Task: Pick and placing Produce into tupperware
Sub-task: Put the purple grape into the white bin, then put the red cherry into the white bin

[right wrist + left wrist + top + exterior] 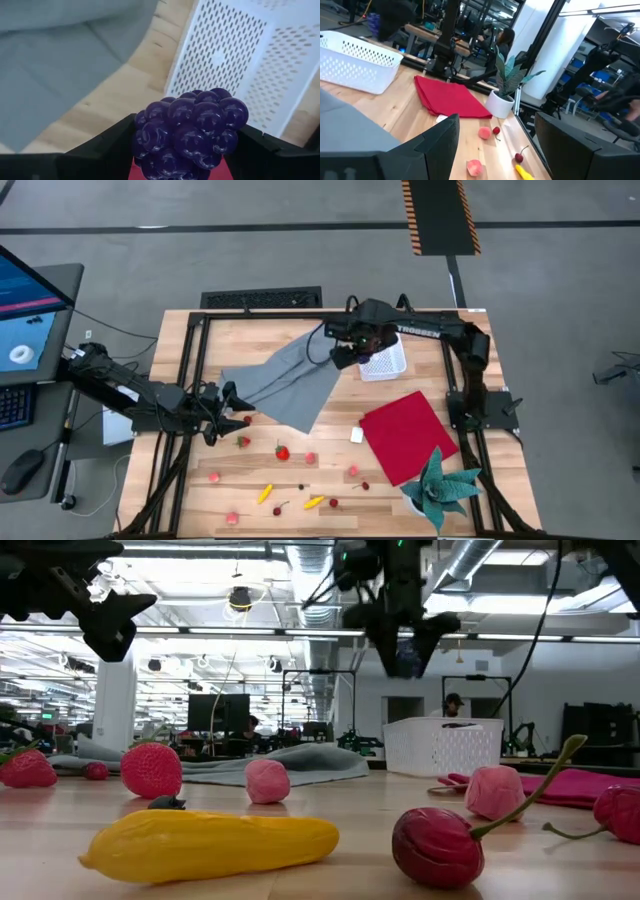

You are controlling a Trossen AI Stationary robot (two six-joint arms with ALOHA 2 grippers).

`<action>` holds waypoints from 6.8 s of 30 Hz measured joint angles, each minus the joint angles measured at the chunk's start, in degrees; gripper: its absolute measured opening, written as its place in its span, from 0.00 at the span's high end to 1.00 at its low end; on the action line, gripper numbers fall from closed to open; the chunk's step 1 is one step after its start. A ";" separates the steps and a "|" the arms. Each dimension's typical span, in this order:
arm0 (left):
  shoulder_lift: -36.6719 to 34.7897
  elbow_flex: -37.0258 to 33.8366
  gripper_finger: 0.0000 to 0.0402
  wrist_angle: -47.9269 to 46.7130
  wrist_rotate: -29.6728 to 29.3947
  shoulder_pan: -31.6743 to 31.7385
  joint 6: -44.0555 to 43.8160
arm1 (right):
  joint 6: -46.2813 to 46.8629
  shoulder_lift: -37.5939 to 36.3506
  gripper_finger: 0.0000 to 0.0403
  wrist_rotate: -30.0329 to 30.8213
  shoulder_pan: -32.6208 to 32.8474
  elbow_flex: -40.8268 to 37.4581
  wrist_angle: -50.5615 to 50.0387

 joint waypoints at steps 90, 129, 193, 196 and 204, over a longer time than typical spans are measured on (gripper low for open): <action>-0.03 0.00 0.38 5.62 0.25 0.01 7.55 | -2.26 -3.84 0.22 20.50 55.31 6.61 8.62; 0.00 0.00 0.38 -0.77 0.04 0.00 2.01 | -4.33 12.16 0.22 0.00 50.95 6.67 12.53; 0.00 0.02 0.38 -2.41 0.37 0.00 1.05 | -9.83 23.44 0.48 -6.62 49.90 6.61 14.92; 0.00 0.02 0.38 -2.41 0.42 -0.02 1.05 | -10.18 23.44 0.56 -6.70 49.86 6.61 14.83; 0.00 0.02 0.38 -2.43 0.48 0.00 1.03 | -10.10 23.41 0.69 -6.25 49.90 6.61 14.93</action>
